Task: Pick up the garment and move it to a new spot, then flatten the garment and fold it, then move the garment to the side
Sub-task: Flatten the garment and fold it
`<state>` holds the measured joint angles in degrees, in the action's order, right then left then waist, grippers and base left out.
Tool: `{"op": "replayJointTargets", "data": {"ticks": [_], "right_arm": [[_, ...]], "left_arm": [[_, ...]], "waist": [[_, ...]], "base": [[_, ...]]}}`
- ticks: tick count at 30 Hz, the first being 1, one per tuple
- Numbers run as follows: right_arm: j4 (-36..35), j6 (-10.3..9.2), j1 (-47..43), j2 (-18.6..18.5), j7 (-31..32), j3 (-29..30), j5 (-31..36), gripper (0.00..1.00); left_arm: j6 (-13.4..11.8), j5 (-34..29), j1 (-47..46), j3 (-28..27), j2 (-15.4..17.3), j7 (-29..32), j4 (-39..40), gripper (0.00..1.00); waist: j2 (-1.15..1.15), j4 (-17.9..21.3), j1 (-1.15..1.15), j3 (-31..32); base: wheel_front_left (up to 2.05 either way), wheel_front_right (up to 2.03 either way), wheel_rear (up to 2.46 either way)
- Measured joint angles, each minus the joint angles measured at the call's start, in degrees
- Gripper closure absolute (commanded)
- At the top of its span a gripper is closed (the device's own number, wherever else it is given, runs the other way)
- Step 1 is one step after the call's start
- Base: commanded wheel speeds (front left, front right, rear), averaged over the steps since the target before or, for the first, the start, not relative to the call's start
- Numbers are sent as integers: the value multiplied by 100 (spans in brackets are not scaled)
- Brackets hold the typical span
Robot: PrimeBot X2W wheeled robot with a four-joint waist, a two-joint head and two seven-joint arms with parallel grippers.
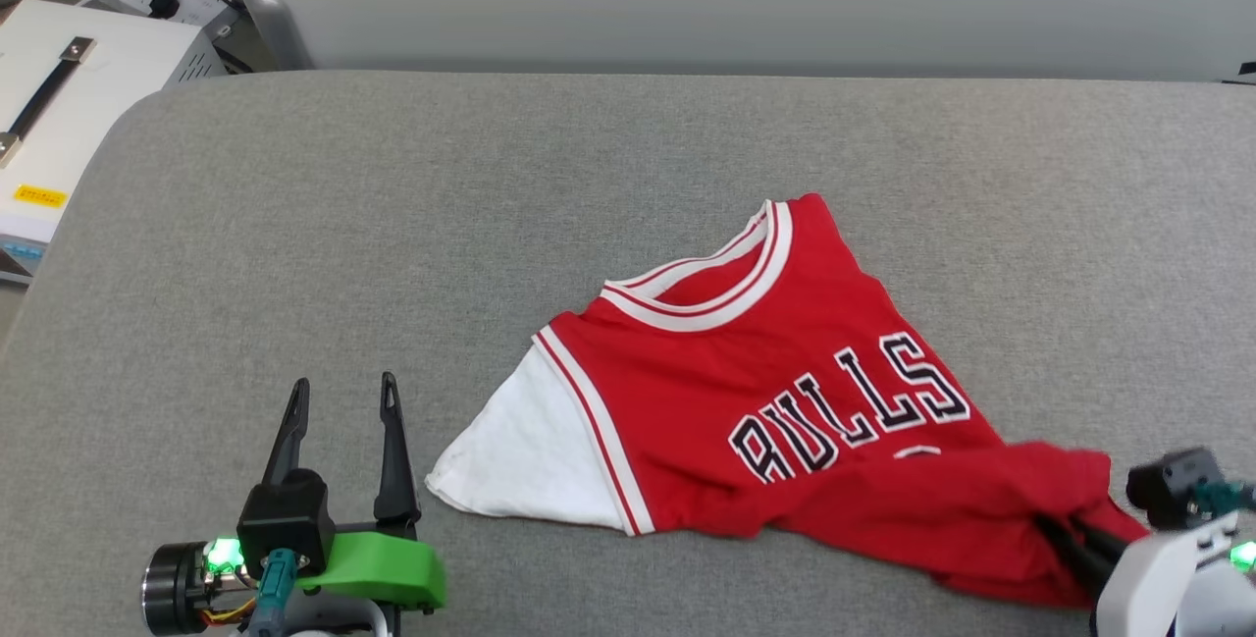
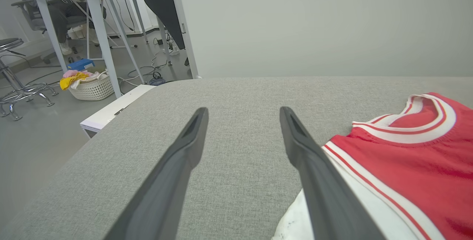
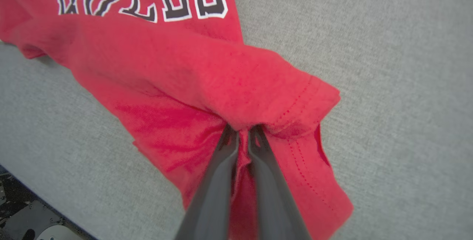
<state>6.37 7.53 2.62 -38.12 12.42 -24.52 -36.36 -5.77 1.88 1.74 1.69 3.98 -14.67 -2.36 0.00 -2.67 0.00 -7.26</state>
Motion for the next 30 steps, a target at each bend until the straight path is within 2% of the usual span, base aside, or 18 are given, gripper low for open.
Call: {"op": "replayJointTargets", "data": {"ticks": [6, 10, 11, 12, 19, 23, 26, 30], "right_arm": [[-214, 0, -1258, 795, 255, 480, 154, 100], [-291, 0, -1520, 1076, 312, 678, 359, 100], [-321, 0, -1546, 1152, 286, 766, 408, 68], [-357, 0, -1550, 1216, 245, 847, 443, 0], [-1169, -1, -1461, 1439, -210, 1671, 724, 0], [-1758, 0, -1102, 1463, -286, 2111, 898, 0], [-2026, 0, -626, 1382, -240, 2231, 958, 0], [-2116, -1, 166, 1022, 58, 2181, 1003, 0]], "left_arm": [[2, 0, 7, 9, -9, 0, -48, 0], [24, -1, 21, 2, -10, 0, -70, 0], [25, -7, 31, 0, -10, 0, -74, 0], [26, -19, 40, -4, -10, 0, -75, 0], [34, -92, 113, -7, -4, 0, -85, 0], [34, -93, 115, 10, 0, 0, -73, 0], [45, -93, 113, 23, 2, 0, -64, 0], [53, -93, 86, 69, 4, 0, -52, 0]], "waist": [[0, 71, 0, 88], [0, 106, 0, 116], [0, 120, 0, 124], [0, 131, 0, 132], [0, 195, 0, 240], [0, 174, 0, 230], [0, 149, 0, 172], [0, 97, 0, 44]], "base": [[0, 0, 0], [0, 0, 0], [0, 0, 0], [0, 0, 0], [0, 0, 0], [0, 0, 0], [0, 0, 0], [0, 0, 0]]}}
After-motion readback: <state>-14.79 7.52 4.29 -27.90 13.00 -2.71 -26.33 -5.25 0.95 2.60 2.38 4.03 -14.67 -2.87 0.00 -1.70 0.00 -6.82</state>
